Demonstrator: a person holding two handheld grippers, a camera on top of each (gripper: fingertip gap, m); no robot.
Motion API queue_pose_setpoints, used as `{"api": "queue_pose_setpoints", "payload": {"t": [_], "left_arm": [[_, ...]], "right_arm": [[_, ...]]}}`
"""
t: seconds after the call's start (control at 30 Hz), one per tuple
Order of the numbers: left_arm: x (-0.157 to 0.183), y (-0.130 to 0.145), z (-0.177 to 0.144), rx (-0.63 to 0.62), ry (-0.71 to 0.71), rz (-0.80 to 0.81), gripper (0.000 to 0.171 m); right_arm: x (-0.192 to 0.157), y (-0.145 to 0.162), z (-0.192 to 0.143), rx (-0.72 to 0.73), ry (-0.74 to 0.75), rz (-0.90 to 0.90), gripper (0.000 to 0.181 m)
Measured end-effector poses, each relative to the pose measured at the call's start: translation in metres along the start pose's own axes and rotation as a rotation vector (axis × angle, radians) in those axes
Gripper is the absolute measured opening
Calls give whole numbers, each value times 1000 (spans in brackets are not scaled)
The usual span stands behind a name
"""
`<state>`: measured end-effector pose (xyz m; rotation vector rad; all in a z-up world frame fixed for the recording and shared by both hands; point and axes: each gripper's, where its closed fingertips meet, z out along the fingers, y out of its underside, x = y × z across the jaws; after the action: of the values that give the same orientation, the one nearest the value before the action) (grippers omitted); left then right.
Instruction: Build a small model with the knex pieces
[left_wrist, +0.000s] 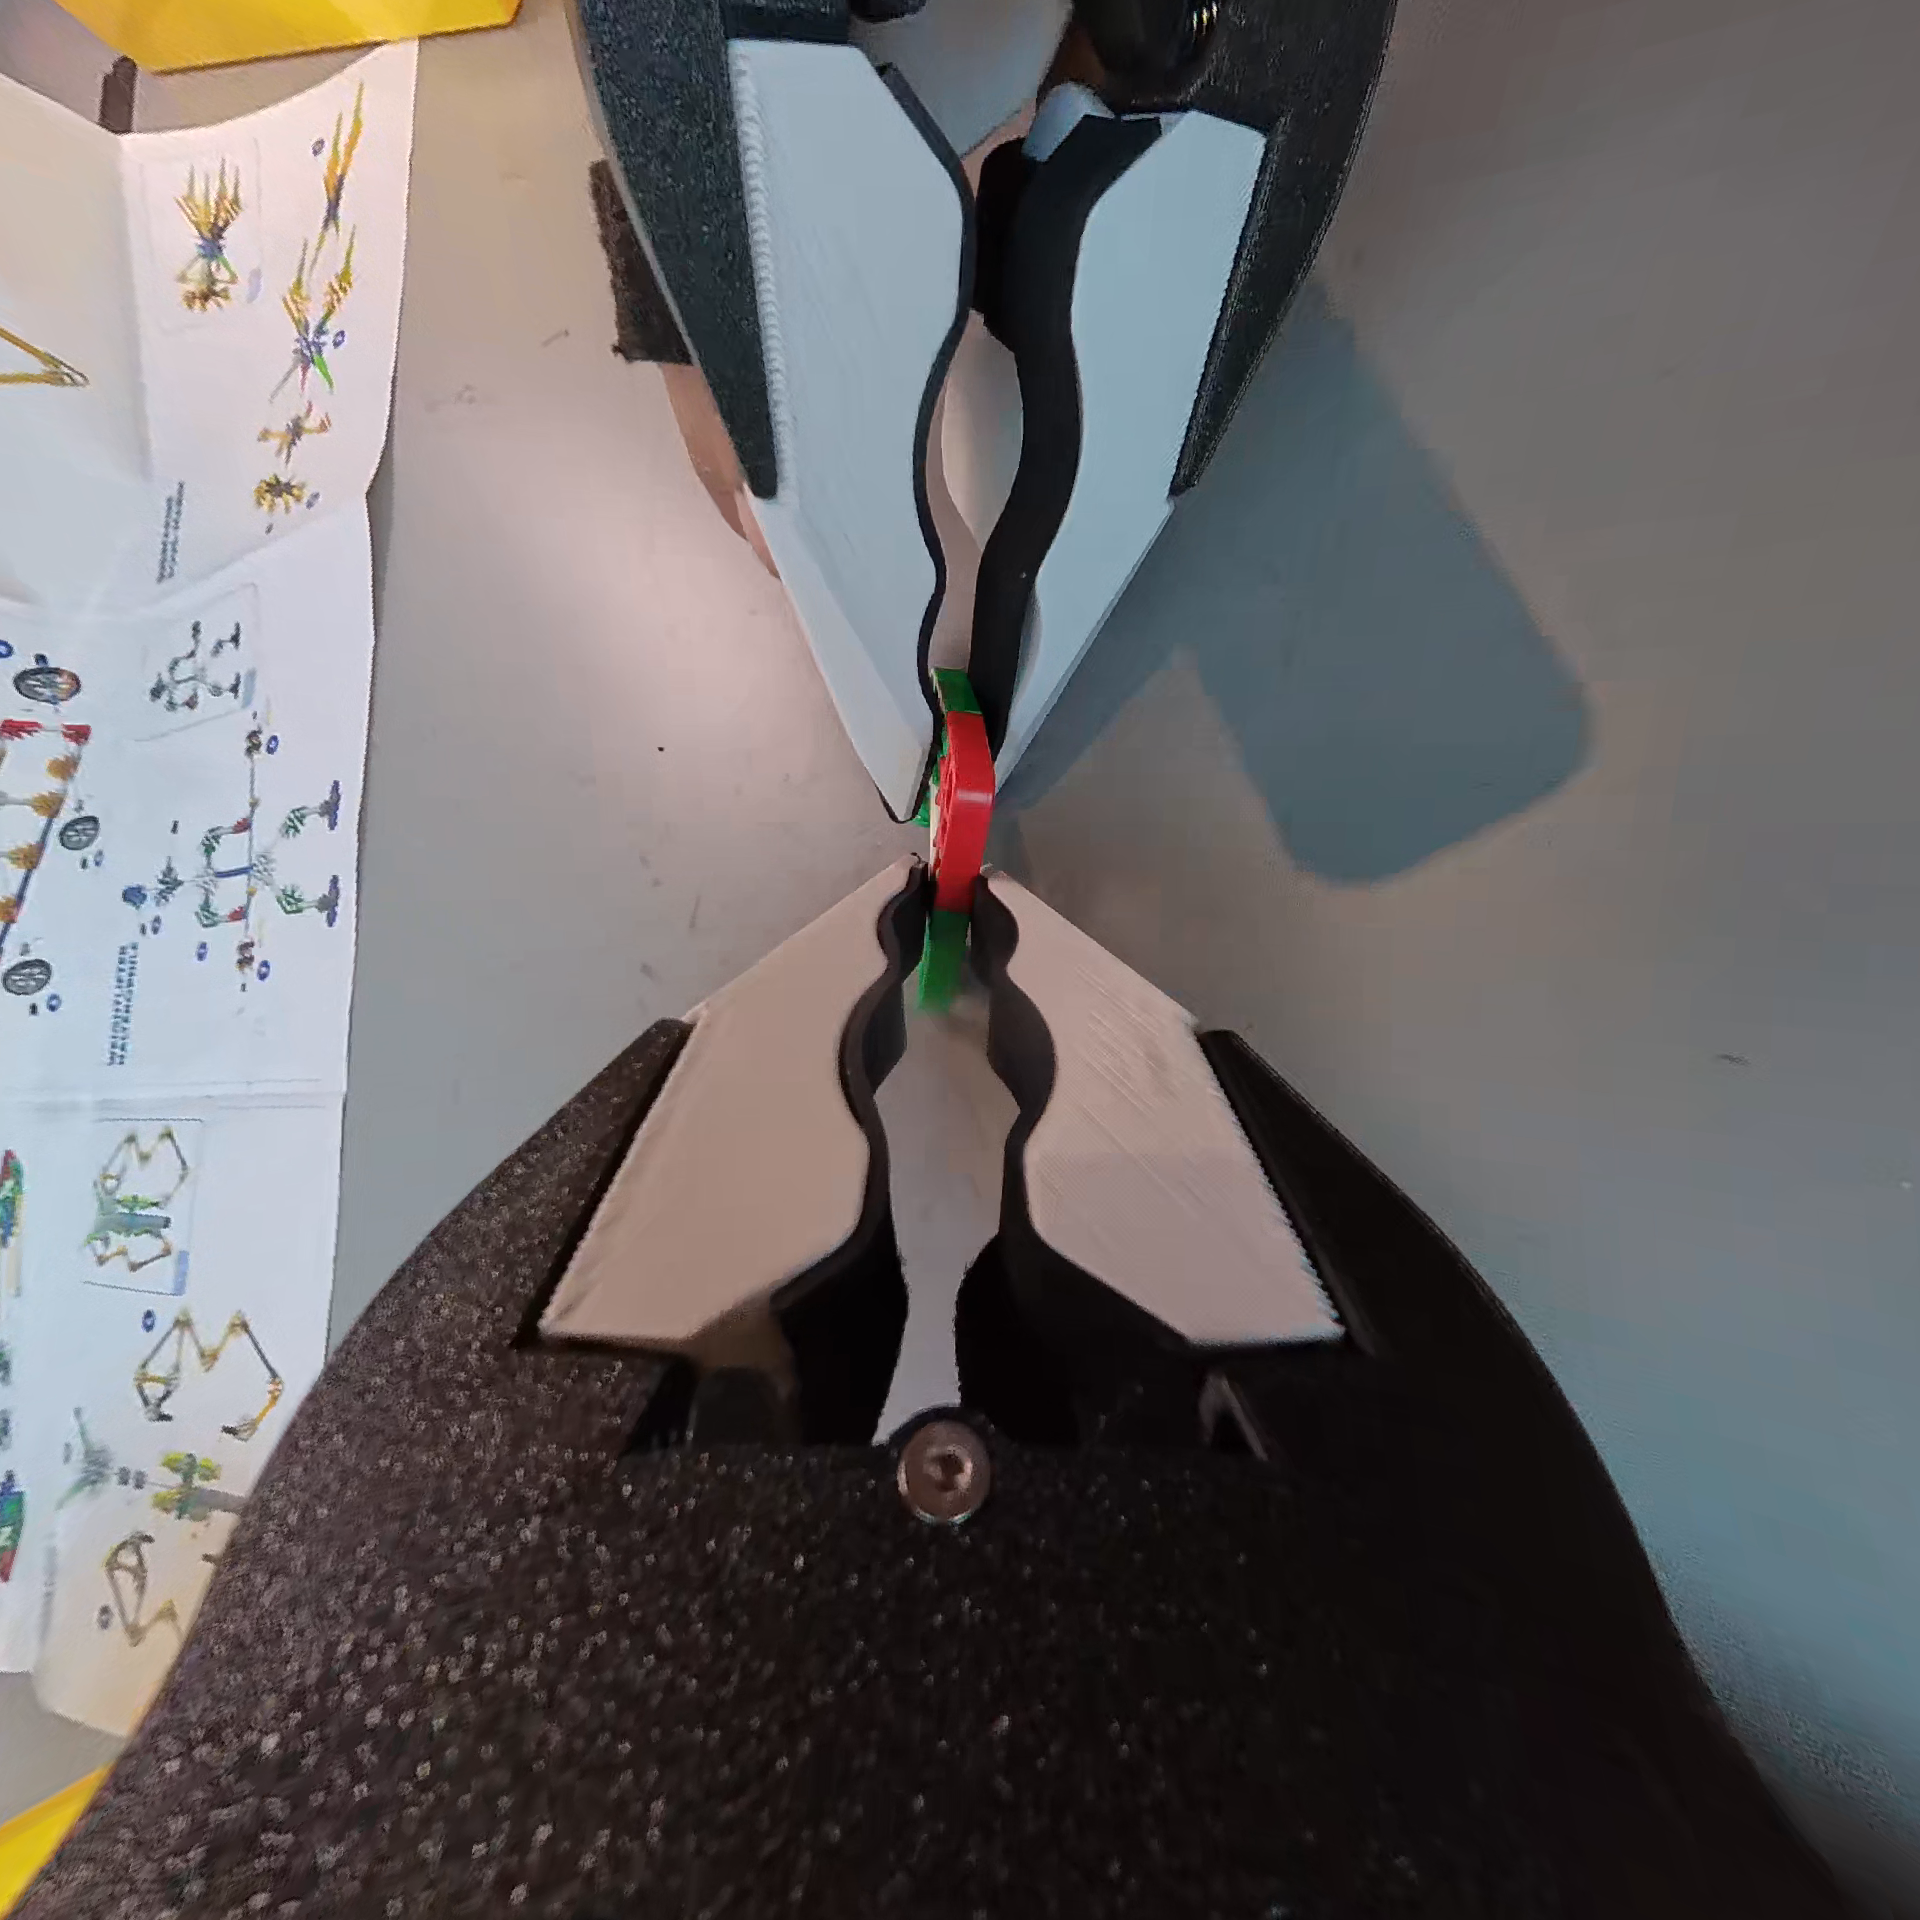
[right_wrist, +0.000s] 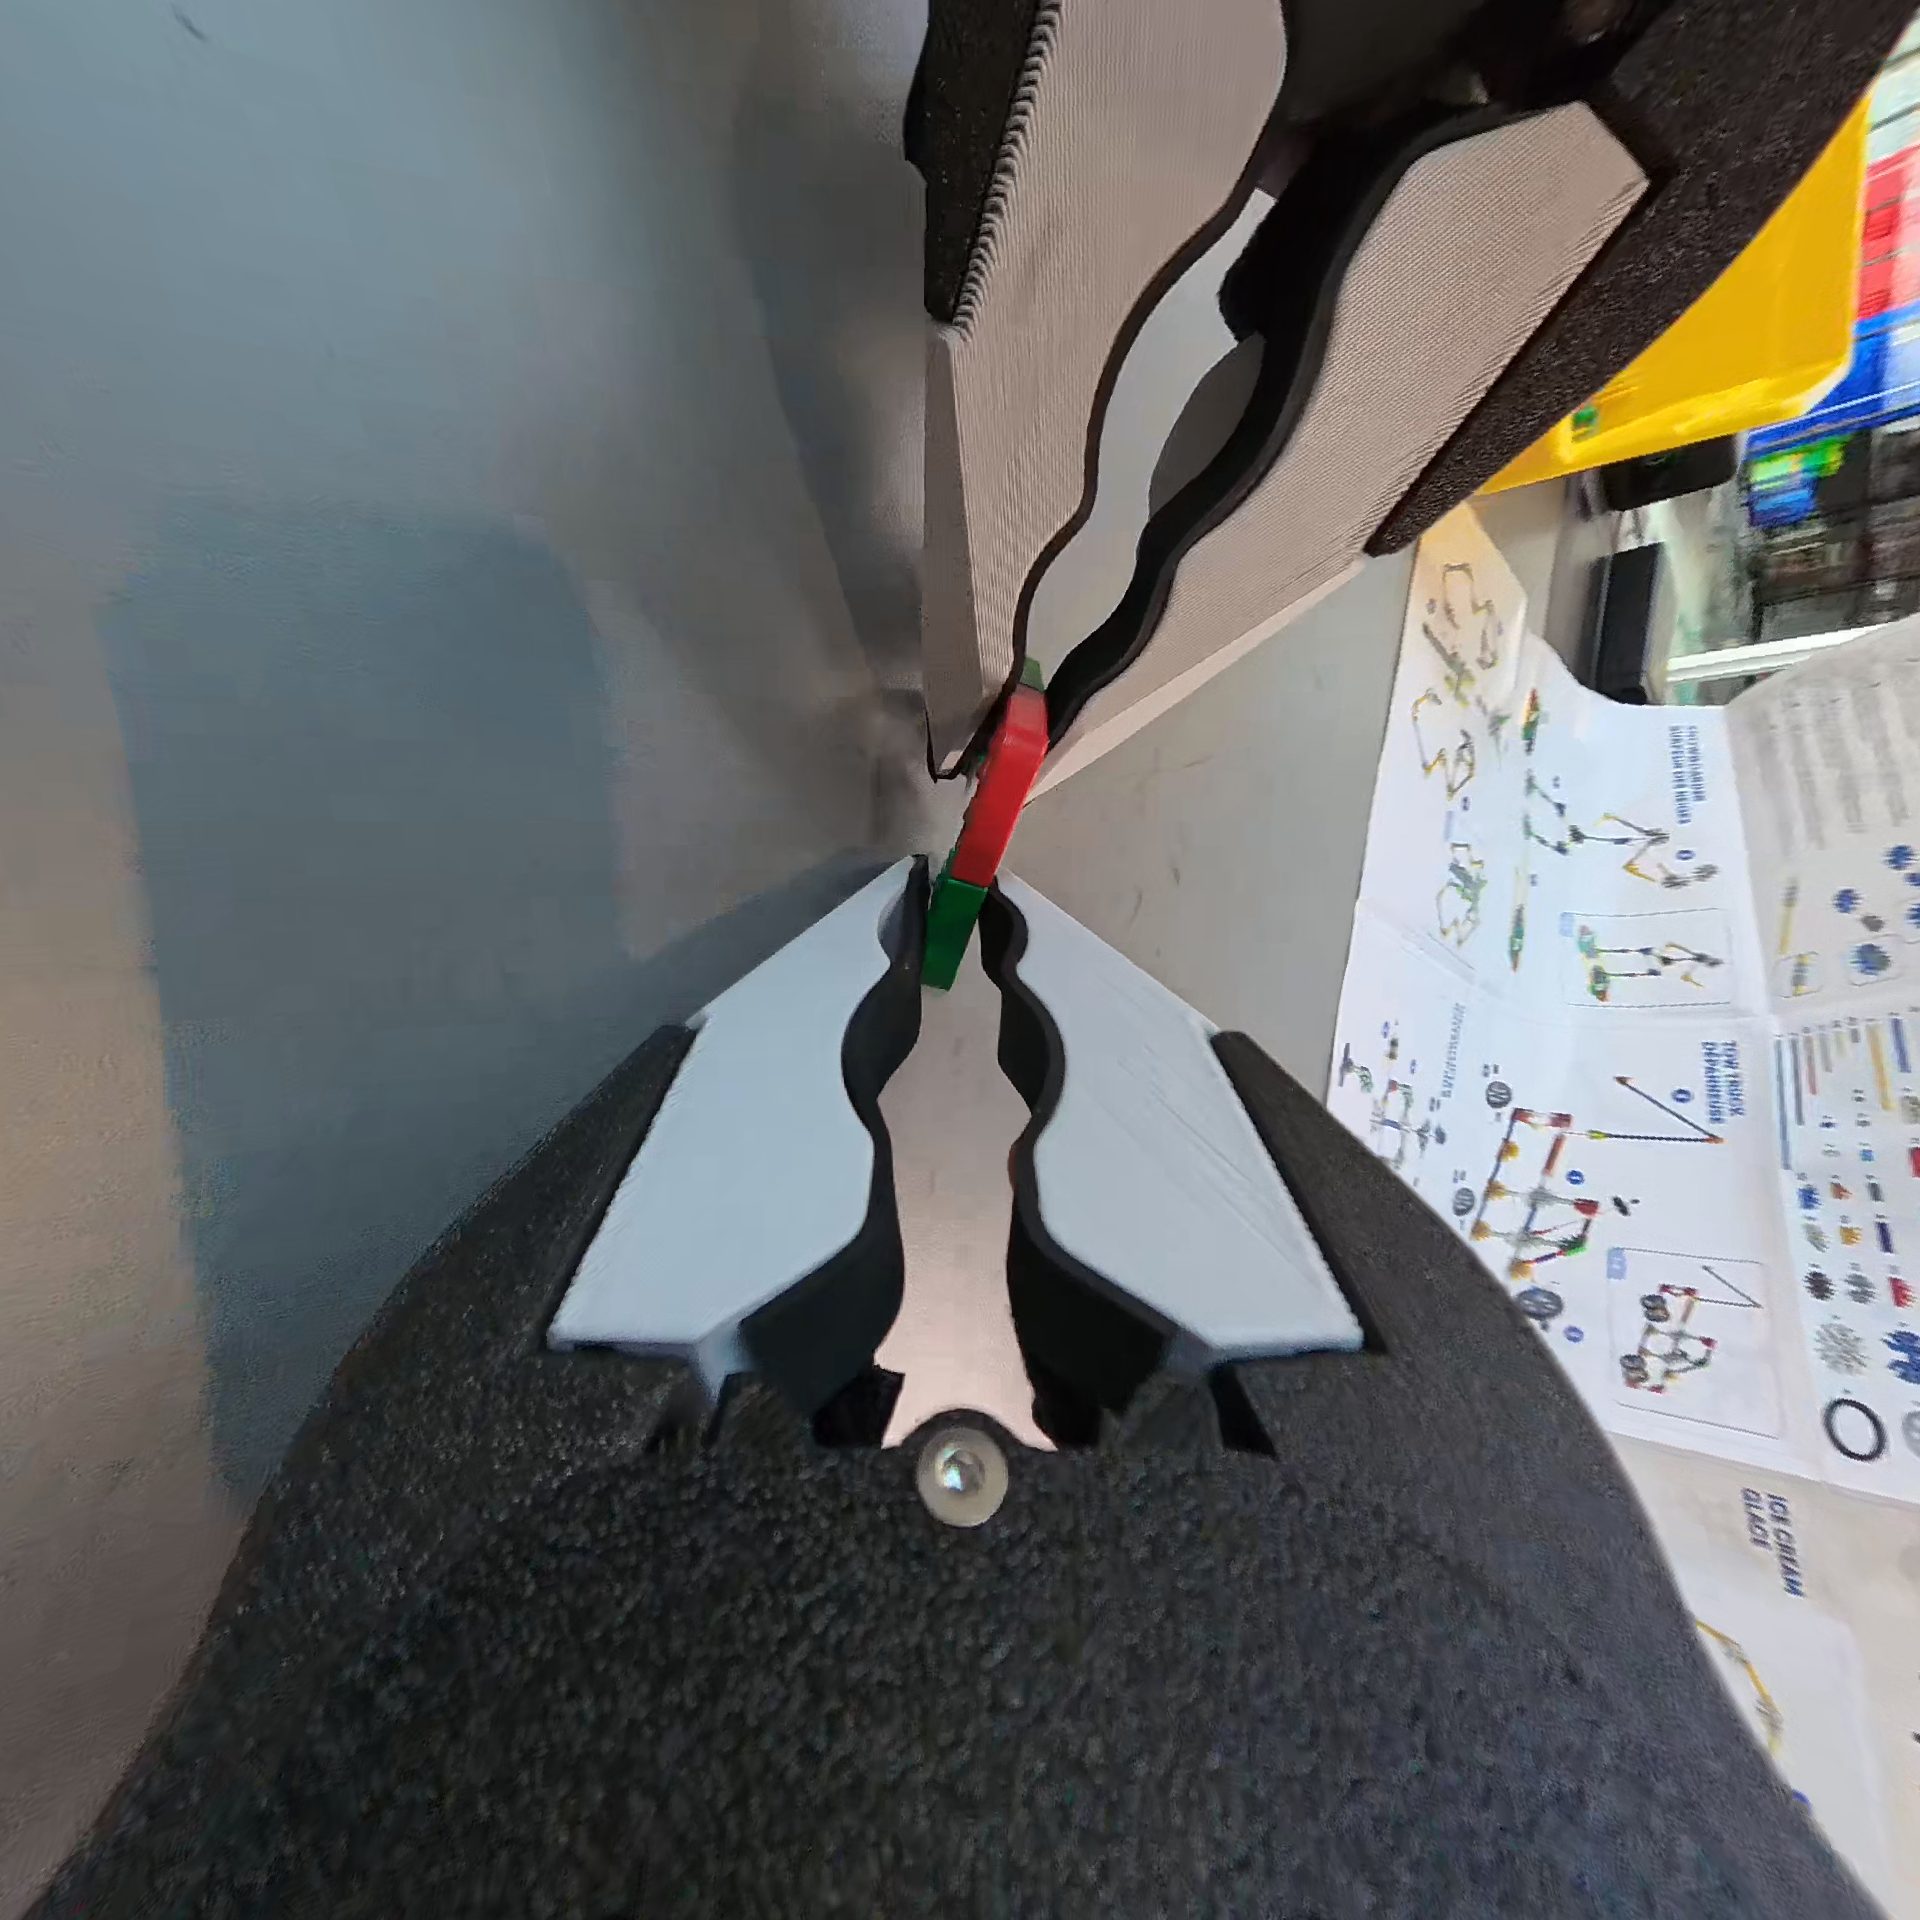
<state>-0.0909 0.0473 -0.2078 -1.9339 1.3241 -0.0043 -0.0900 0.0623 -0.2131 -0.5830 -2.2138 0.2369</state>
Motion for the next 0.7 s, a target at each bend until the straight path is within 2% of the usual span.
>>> {"api": "queue_pose_setpoints", "payload": {"t": [0.07,0.2,0.33,0.4,0.7], "left_arm": [[0,-1,1,-3,-27,54,6],[-2,-1,2,-16,-83,147,5],[-3,-1,5,-29,-134,232,5],[-3,-1,6,-21,-132,225,6],[-4,0,7,4,-79,53,16]], "right_arm": [[-1,0,-2,16,30,7,9],[-6,-1,-12,83,-5,108,15],[-7,5,-14,88,-11,155,14],[-5,5,-14,83,10,144,8],[1,8,-8,-27,75,73,6]]}}
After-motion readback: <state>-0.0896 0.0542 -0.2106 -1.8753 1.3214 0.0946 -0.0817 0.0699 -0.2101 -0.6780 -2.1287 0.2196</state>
